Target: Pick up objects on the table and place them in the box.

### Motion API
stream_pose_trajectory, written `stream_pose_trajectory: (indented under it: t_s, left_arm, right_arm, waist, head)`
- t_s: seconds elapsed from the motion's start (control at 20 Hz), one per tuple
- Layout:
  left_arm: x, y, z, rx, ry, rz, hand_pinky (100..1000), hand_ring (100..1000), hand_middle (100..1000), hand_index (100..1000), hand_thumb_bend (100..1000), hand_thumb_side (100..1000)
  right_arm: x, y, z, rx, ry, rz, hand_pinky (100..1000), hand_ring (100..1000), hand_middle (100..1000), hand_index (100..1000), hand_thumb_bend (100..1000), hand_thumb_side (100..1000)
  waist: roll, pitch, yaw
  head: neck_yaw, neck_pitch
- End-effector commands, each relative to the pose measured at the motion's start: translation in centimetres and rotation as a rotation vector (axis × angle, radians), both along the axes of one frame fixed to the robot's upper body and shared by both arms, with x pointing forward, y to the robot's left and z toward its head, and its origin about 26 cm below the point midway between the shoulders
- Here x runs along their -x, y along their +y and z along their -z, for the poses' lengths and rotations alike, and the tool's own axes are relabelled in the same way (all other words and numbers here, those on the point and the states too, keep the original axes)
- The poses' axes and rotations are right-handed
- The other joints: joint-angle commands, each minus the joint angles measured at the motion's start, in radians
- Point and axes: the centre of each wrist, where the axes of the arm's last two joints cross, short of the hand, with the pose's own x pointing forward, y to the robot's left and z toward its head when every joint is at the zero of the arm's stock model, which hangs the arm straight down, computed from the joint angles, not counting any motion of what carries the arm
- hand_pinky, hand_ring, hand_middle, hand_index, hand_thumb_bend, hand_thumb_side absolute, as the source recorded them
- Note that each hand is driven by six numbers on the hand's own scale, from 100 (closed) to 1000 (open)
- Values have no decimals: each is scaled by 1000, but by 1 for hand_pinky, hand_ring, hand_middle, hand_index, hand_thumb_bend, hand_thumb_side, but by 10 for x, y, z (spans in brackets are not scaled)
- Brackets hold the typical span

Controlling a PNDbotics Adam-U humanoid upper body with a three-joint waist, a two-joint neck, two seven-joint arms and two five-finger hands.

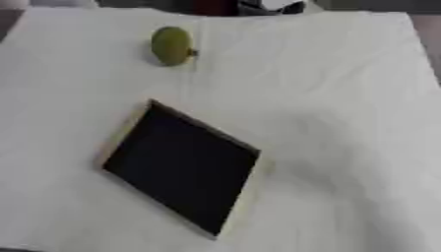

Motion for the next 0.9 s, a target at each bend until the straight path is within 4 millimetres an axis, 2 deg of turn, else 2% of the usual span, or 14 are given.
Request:
stream_pose_trajectory:
  t_s: [0.05,0.25,0.65,0.9]
  left_arm:
    - [3,1,-9,-30,-22,-4,784,605,756,773,100,572]
    - [2,0,-16,-67,-33,5,804,657,813,789,100,568]
    - [-7,-2,-57,-233,-74,13,827,704,848,820,100,569]
    - [-28,15,-77,-323,-33,-5,848,722,865,836,100,584]
  right_arm:
    - [2,-1,-8,25,-18,0,736,723,599,721,100,553]
    - [2,-2,-9,28,-20,6,737,724,599,722,100,556]
    - [0,0,-13,39,-28,1,738,726,598,722,100,561]
    - [0,1,-14,47,-27,-10,737,725,598,722,100,559]
  waist:
    - [3,-14,1]
    - [8,-7,-1]
    - [23,5,-27]
    - [31,5,-43]
  head:
    - [0,-5]
    - [1,-10]
    - [25,-7]
    - [40,-4]
